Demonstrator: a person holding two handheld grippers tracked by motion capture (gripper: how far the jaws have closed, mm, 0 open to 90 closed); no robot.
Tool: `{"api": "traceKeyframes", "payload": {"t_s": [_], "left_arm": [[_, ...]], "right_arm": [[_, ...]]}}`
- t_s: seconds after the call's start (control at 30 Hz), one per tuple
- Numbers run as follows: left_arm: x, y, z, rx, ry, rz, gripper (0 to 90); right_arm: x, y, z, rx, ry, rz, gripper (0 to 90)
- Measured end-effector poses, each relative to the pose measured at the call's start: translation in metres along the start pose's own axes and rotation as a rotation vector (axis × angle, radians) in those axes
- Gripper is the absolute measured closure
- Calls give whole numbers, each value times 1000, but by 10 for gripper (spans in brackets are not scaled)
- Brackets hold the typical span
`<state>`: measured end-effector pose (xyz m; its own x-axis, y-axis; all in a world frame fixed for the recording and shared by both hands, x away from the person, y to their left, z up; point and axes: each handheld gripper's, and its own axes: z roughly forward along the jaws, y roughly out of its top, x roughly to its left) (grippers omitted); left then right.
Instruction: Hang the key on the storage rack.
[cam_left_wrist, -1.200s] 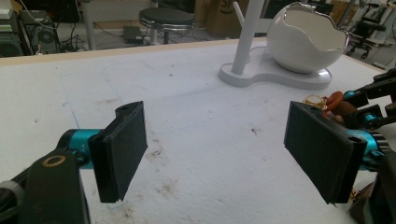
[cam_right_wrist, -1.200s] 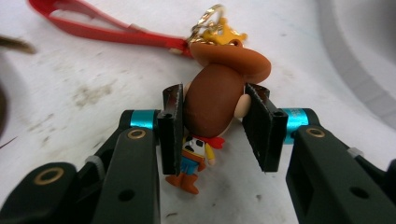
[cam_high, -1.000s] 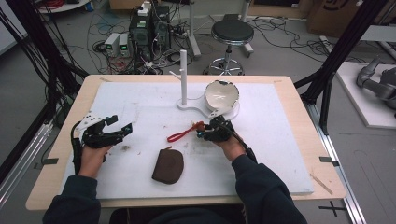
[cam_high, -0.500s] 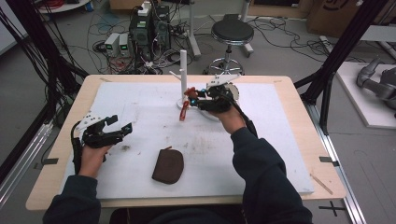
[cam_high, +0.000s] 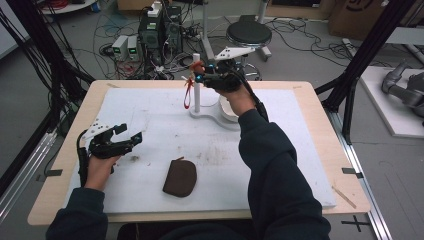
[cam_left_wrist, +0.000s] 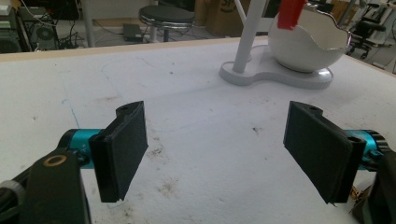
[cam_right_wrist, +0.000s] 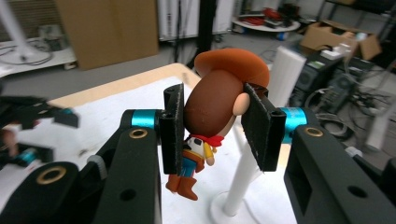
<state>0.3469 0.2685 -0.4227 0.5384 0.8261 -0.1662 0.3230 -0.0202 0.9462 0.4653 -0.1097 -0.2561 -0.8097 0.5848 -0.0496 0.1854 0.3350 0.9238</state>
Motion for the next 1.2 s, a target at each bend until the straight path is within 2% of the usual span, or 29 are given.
{"api": "traceKeyframes", "payload": {"t_s": [0.07, 0.2, 0.33, 0.47, 0.53, 0.67, 0.73, 0.83, 0.87, 1.07, 1.2], "left_arm": [[0, 0, 0, 0, 2, 1, 216], [0, 0, -1, -4, 2, -2, 216], [1, 0, -1, -4, 3, -2, 216], [1, 0, -1, 2, 3, 1, 216], [0, 0, -1, 1, 3, 2, 216], [1, 0, -1, -1, 3, -1, 216], [1, 0, -1, -1, 3, -2, 216], [1, 0, -1, -2, 4, -2, 216], [1, 0, -1, 0, 4, -1, 216], [1, 0, -1, 2, 4, 2, 216], [1, 0, -1, -1, 5, -2, 216]], "right_arm": [[-5, 4, 2, 11, -33, 18, 618], [-12, 2, 1, 22, -42, 37, 618], [-14, -1, -3, 14, -29, 48, 618], [-10, 1, -5, 1, 4, 29, 618], [-6, 1, -4, 8, 10, 12, 618], [-4, 0, -3, 33, 13, 11, 618], [-3, -1, -3, 39, 2, -1, 617], [-7, -6, -5, 41, -24, 26, 617], [-11, -9, -6, 45, -19, 39, 618], [-16, -11, -3, 48, -32, 54, 617], [-18, -18, 5, 107, -51, 60, 617]]}}
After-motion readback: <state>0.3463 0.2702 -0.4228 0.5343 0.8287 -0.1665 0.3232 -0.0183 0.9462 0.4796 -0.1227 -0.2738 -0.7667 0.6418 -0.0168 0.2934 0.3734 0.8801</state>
